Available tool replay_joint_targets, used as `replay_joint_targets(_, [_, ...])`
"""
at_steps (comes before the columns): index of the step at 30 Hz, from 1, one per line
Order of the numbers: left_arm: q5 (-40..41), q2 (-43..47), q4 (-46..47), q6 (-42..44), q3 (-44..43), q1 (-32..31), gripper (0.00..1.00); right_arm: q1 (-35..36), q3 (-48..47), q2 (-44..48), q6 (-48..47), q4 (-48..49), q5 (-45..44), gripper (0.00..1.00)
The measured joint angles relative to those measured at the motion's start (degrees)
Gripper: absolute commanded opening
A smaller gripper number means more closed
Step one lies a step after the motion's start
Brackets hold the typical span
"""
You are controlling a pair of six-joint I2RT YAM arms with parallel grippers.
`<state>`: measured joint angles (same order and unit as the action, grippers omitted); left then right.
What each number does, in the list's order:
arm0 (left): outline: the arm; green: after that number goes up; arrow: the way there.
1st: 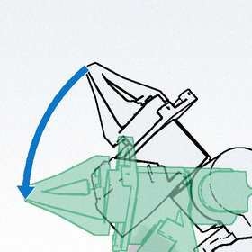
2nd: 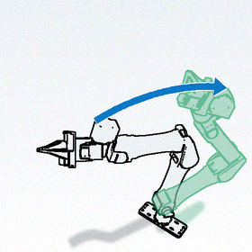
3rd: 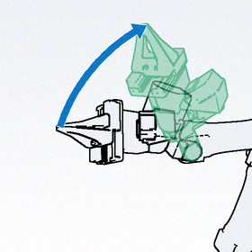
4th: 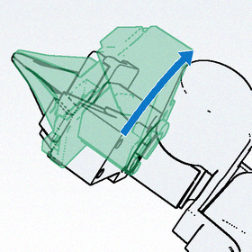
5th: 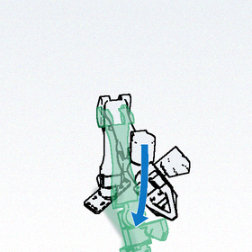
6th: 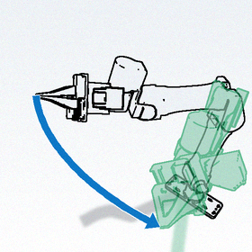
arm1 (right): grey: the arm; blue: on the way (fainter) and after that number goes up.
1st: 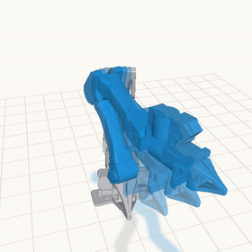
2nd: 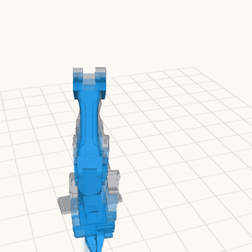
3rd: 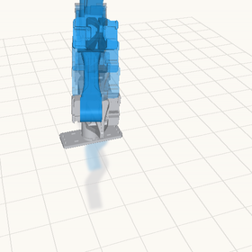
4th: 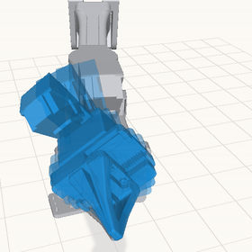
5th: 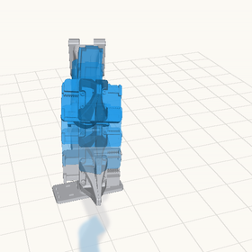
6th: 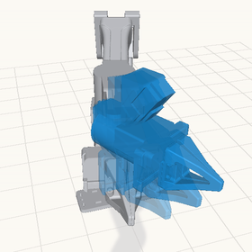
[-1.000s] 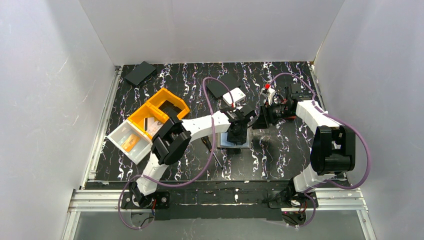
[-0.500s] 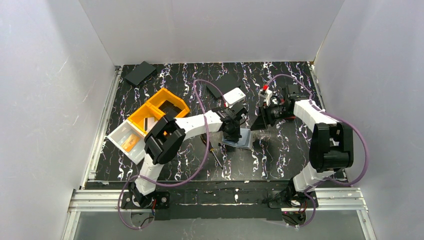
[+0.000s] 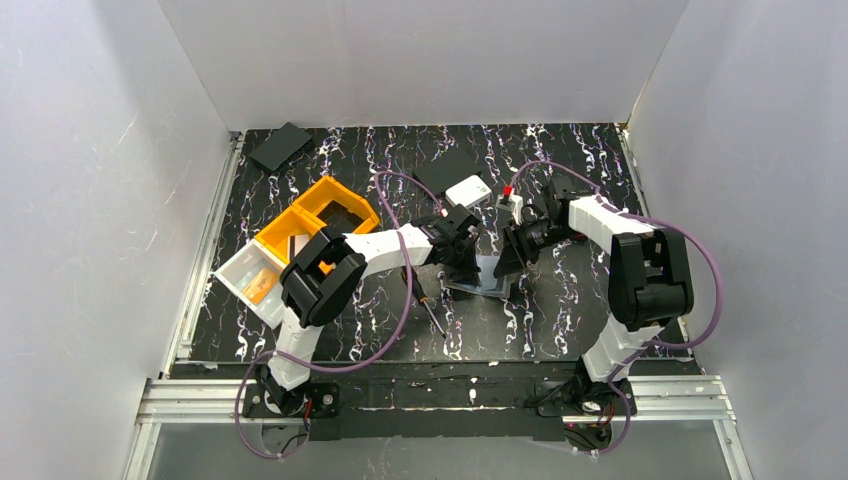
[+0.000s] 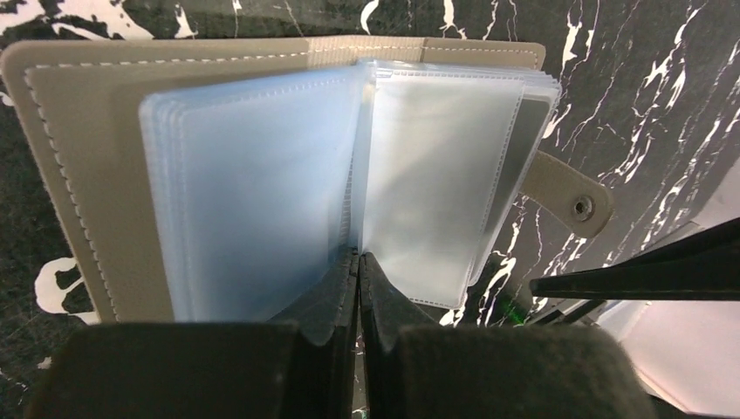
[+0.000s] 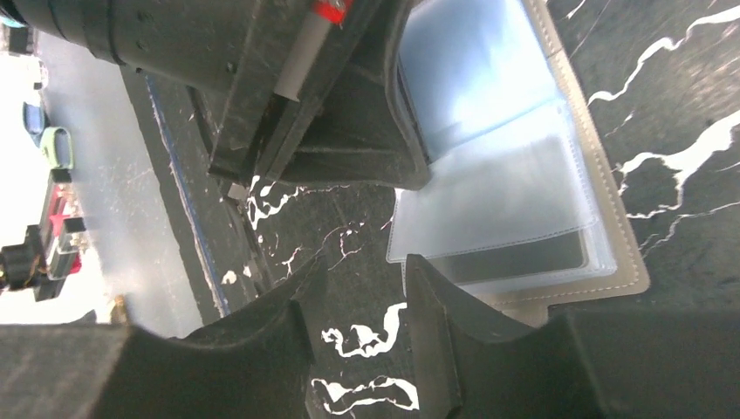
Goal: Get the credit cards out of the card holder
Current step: Remove the credit card from the card holder.
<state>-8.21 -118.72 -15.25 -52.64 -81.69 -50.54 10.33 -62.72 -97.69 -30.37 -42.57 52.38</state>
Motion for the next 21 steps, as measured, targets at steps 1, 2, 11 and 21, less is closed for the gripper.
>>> replay_joint_targets(1, [-0.3,0.1,0.5,-0.2,0.4,0.2,0.00,0.2,-0.6,-0.9,-1.3,-1.6,-0.3,0.46])
replay_joint_targets(2, [-0.8,0.3,1.2,-0.6,0.9,0.4,0.00,0.3,-1.4,-1.8,-2.8,-3.4,-0.7,0.45])
replay_joint_targets(11, [-4.0,0.7,5.0,-2.4,3.6,1.7,0.00,0.7,-3.3,-3.4,-12.2,-11.4,-4.4,0.43])
replay_joint_targets(21, [-5.2,0.7,6.5,-2.8,4.4,1.8,0.00,4.7,-2.5,-3.4,-8.4,-6.6,-8.4,0.40])
